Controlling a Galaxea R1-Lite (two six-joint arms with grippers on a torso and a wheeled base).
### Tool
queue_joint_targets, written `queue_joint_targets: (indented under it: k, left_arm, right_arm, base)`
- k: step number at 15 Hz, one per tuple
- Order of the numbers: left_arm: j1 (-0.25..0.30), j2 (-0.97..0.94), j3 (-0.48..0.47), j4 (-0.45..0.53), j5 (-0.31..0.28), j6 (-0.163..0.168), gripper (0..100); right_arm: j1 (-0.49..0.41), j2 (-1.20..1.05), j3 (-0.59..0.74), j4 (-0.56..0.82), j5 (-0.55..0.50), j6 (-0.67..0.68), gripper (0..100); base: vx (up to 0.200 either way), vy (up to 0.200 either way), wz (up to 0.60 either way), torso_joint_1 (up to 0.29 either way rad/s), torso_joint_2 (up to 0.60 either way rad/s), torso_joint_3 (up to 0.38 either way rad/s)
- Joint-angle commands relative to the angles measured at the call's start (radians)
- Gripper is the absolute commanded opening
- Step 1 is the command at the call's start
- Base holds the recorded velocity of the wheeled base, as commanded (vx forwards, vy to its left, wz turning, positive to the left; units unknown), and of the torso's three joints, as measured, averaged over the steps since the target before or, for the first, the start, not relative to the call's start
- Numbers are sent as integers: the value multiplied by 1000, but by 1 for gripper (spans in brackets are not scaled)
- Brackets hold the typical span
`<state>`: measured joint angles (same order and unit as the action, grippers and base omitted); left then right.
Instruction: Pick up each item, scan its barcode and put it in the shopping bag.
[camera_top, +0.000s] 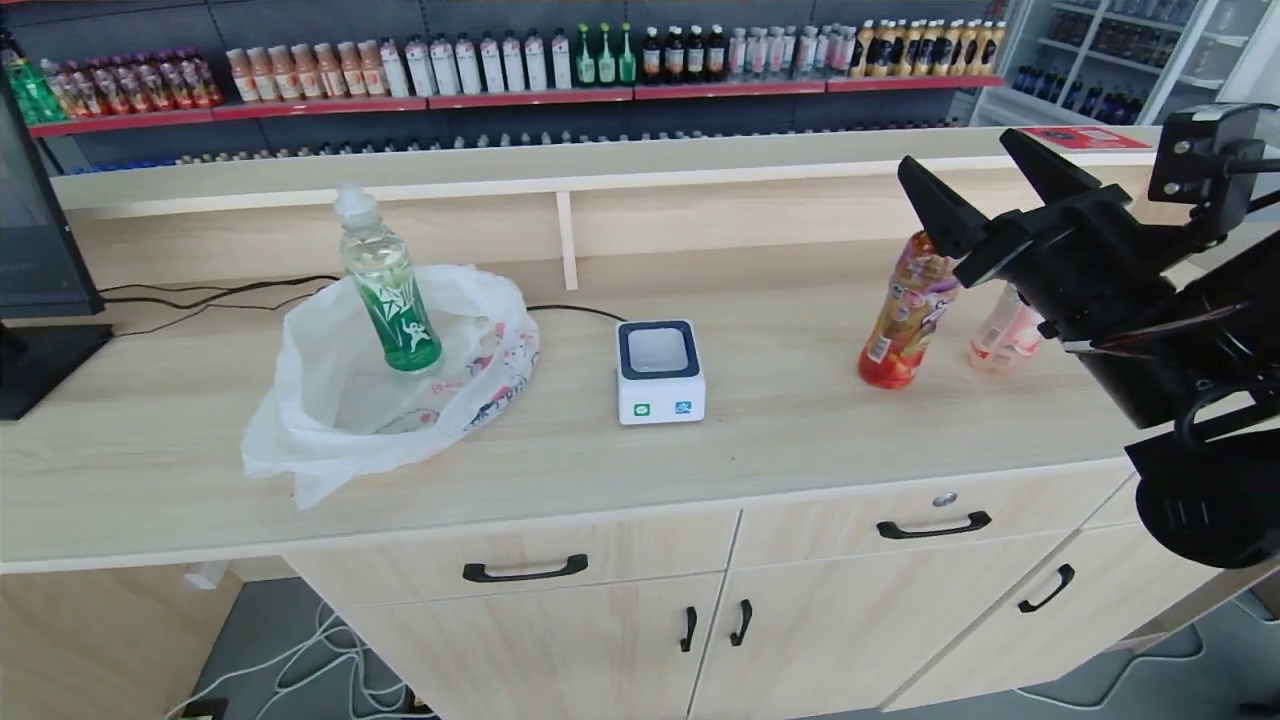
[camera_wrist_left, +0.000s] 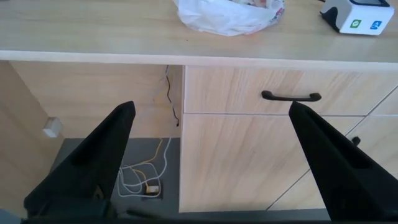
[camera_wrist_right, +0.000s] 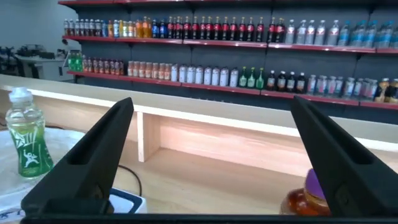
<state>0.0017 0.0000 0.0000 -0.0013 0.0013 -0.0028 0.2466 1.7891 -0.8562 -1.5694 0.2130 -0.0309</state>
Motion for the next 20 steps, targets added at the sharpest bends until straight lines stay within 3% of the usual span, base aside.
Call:
queue_joint_targets:
  k: [1,10,13,20]
  left_arm:
    - [0,2,0,0,0,0,100]
    - [0,2,0,1,-1,1,100]
    - [-2,0,0,1,-1,4,100]
    - [-2,0,0,1,-1,4,100]
  right_arm:
    - [0,7,0,-1,0,0,100]
    - [-4,44,-24,-1,0,-1,100]
    - [33,75,-14,-1,0,-4,100]
    - [71,157,-26,-1,-1,-7,100]
  base:
    - [0,-200,600,2,17,-2]
    - [0,-200,0,0,0,1]
    - [0,-200,0,4,4,2]
    - [0,0,0,0,0,0]
